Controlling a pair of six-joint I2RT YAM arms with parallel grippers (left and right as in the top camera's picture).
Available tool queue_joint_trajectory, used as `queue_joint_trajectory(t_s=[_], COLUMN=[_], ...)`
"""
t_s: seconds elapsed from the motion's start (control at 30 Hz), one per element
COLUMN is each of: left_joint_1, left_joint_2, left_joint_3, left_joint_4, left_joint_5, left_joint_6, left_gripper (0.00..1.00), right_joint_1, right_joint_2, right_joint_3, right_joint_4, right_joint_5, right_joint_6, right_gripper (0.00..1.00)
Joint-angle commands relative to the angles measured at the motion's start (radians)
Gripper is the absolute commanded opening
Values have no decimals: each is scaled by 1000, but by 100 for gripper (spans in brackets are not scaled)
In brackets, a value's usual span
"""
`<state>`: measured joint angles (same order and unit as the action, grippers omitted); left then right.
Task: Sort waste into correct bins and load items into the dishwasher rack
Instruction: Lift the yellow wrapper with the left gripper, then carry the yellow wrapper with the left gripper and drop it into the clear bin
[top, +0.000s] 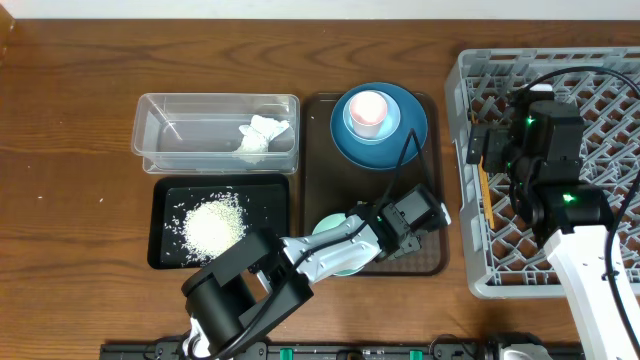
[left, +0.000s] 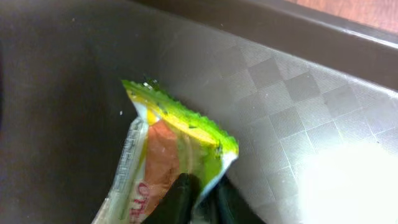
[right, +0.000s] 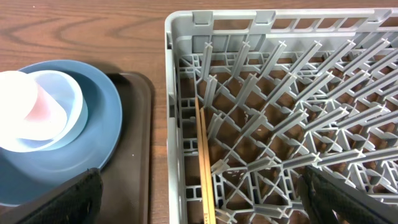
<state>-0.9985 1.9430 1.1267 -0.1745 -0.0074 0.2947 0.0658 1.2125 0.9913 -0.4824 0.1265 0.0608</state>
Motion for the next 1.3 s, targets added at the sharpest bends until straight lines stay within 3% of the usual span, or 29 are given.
queue_joint_trajectory(t_s=[0.0, 0.13, 0.4, 0.77, 0.97, 1.27], left_joint_1=[3, 3, 3, 6, 11, 158], left_joint_2=[-18, -32, -58, -193, -277, -300], left_joint_3=[-3, -3, -3, -3, -3, -3], left_joint_4=[-2, -2, -3, -46, -59, -59], left_joint_5=[-13, -13, -23, -146, -322, -383], left_joint_6=[20, 20, 27, 55, 119, 184], left_gripper=[12, 6, 6, 6, 6, 6], right_joint_1=[6, 6, 6, 6, 6, 6], right_joint_2=[-2, -2, -2, -2, -2, -2], right_joint_3=[9, 9, 9, 9, 9, 9], right_joint_4=[-1, -1, -1, -1, -1, -1], right_joint_5=[-4, -4, -4, -3, -3, -3], right_joint_6=[13, 13, 13, 13, 13, 13], right_gripper=[99, 99, 99, 99, 99, 99])
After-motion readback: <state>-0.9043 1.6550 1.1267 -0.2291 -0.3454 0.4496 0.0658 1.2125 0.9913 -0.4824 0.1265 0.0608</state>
